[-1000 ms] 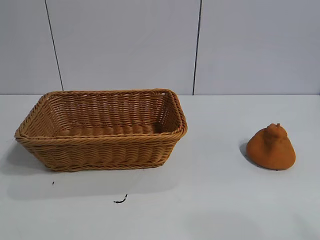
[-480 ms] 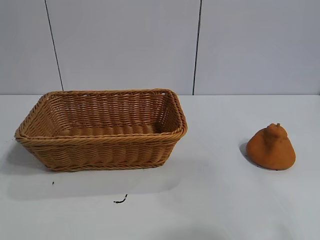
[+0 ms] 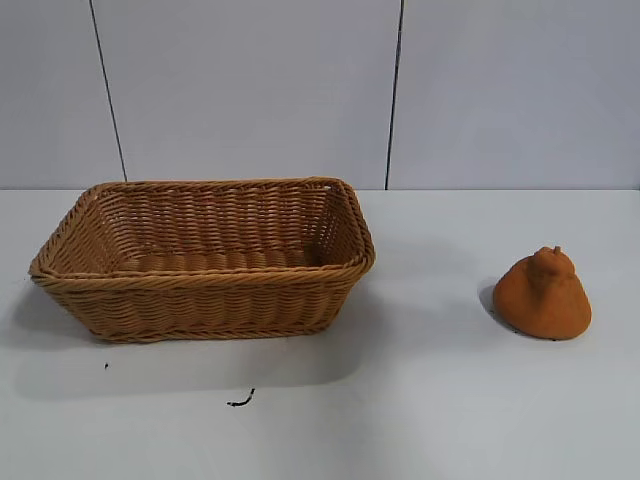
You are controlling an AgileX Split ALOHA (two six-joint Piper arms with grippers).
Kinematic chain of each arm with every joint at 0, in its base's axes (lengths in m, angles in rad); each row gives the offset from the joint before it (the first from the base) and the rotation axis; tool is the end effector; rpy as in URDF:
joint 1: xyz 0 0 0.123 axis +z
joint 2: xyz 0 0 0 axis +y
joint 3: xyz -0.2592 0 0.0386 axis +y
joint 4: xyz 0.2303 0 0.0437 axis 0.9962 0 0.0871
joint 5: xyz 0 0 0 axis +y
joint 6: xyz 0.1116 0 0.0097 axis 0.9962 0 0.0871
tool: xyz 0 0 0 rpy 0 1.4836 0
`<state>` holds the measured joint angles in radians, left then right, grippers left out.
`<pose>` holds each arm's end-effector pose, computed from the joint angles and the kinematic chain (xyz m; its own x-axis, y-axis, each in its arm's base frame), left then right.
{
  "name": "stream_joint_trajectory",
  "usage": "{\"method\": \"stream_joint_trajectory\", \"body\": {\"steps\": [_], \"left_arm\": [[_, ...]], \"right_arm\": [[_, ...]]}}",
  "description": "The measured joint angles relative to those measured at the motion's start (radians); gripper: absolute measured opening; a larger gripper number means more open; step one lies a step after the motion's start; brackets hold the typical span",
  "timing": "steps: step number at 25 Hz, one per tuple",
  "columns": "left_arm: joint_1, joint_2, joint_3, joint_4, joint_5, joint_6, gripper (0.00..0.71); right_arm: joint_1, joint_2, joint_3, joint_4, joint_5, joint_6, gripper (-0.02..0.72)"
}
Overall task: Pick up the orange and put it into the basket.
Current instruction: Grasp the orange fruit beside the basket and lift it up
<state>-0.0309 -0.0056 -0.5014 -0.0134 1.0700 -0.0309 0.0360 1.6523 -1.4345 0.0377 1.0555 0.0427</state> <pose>0.0202 -0.0019 0.2588 -0.4590 -0.0232 -0.8881 0.0242 0.9990 -0.0386 0.3355 0.0158 0.2673 -0.9274 0.0279 -0.3730 0.0085 0.9985 0.0533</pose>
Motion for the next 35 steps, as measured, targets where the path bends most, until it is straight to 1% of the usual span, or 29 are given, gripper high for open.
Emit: {"method": "stream_joint_trajectory", "body": {"steps": [4, 9, 10, 13, 16, 18, 19, 21, 24, 25, 26, 27, 28, 30, 31, 32, 35], "left_arm": [[0.0, 0.0, 0.0, 0.0, 0.0, 0.0, 0.666], [0.0, 0.0, 0.0, 0.0, 0.0, 0.0, 0.666], [0.0, 0.0, 0.0, 0.0, 0.0, 0.0, 0.666], [0.0, 0.0, 0.0, 0.0, 0.0, 0.0, 0.666], [0.0, 0.0, 0.0, 0.0, 0.0, 0.0, 0.666], [0.0, 0.0, 0.0, 0.0, 0.0, 0.0, 0.666], [0.0, 0.0, 0.0, 0.0, 0.0, 0.0, 0.666], [0.0, 0.0, 0.0, 0.0, 0.0, 0.0, 0.666], [0.0, 0.0, 0.0, 0.0, 0.0, 0.0, 0.666], [0.0, 0.0, 0.0, 0.0, 0.0, 0.0, 0.666], [0.0, 0.0, 0.0, 0.0, 0.0, 0.0, 0.666], [0.0, 0.0, 0.0, 0.0, 0.0, 0.0, 0.666], [0.0, 0.0, 0.0, 0.0, 0.0, 0.0, 0.666], [0.0, 0.0, 0.0, 0.0, 0.0, 0.0, 0.666], [0.0, 0.0, 0.0, 0.0, 0.0, 0.0, 0.666], [0.0, 0.0, 0.0, 0.0, 0.0, 0.0, 0.666], [0.0, 0.0, 0.0, 0.0, 0.0, 0.0, 0.666]], "right_arm": [[0.0, 0.174, -0.04, 0.035, 0.0, -0.013, 0.694], [0.0, 0.306, -0.045, 0.042, -0.01, -0.019, 0.694], [0.0, 0.357, -0.045, 0.042, -0.028, -0.019, 0.694], [0.0, 0.424, -0.045, 0.042, -0.051, -0.019, 0.694], [0.0, 0.473, -0.045, 0.042, -0.083, -0.019, 0.694], [0.0, 0.484, -0.046, 0.042, -0.09, -0.019, 0.694], [0.0, 0.5, -0.046, 0.042, -0.107, -0.019, 0.694], [0.0, 0.502, -0.046, 0.042, -0.122, -0.019, 0.671], [0.0, 0.502, -0.046, 0.042, -0.133, -0.019, 0.606], [0.0, 0.502, -0.046, 0.042, -0.132, -0.019, 0.564], [0.0, 0.502, -0.046, 0.042, -0.13, -0.019, 0.505], [0.0, 0.502, -0.046, 0.042, -0.128, -0.019, 0.444], [0.0, 0.502, -0.046, 0.042, -0.125, -0.019, 0.357], [0.0, 0.502, -0.046, 0.042, -0.115, -0.02, 0.161], [0.0, 0.5, -0.046, 0.042, -0.108, -0.023, 0.087], [0.0, 0.499, -0.049, 0.042, -0.101, -0.027, 0.048], [0.0, 0.497, -0.071, 0.043, -0.063, -0.043, 0.05]]}}
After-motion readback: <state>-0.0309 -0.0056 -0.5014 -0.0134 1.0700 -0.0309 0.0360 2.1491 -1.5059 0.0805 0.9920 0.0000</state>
